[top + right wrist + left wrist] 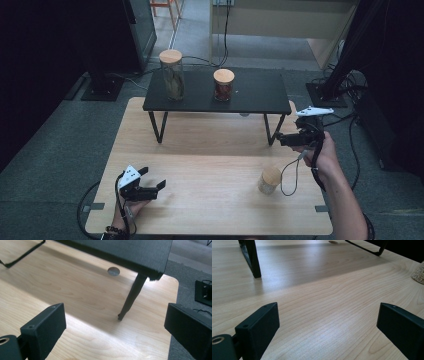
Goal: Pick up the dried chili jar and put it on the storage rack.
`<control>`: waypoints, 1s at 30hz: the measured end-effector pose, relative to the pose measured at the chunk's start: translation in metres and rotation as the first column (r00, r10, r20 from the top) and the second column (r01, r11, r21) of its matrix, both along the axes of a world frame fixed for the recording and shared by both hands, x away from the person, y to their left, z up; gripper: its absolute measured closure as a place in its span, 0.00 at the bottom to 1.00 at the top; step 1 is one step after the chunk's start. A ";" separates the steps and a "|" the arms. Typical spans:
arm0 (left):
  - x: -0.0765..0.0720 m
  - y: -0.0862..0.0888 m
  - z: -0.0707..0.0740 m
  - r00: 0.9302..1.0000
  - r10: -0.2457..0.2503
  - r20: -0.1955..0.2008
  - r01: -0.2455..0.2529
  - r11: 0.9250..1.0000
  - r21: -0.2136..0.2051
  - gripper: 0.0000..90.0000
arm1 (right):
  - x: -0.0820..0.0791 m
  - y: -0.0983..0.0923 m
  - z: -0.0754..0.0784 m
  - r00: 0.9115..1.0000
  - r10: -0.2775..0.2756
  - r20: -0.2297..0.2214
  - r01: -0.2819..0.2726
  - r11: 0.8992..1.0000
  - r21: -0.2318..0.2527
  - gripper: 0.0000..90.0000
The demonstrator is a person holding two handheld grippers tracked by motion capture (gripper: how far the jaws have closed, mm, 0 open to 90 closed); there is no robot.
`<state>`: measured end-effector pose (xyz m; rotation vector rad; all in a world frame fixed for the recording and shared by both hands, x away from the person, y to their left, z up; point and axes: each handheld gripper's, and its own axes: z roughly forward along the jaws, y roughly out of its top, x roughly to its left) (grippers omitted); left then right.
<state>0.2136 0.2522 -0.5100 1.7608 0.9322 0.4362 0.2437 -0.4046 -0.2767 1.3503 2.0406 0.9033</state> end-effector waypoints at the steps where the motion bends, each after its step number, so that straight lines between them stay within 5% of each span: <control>1: 0.000 0.000 0.000 1.000 0.000 0.001 0.000 1.000 0.001 0.05 | -0.002 0.000 -0.001 1.000 0.004 0.001 -0.004 1.000 0.001 0.04; 18: 0.000 0.000 0.001 1.000 -0.002 0.001 0.002 1.000 0.005 0.05 | -0.041 0.008 -0.021 0.998 0.060 0.019 -0.060 0.998 -0.031 0.04; 30: -0.001 0.000 0.000 1.000 -0.002 0.003 0.002 1.000 0.005 0.05 | -0.055 0.013 -0.035 0.997 0.079 0.020 -0.078 0.996 -0.040 0.04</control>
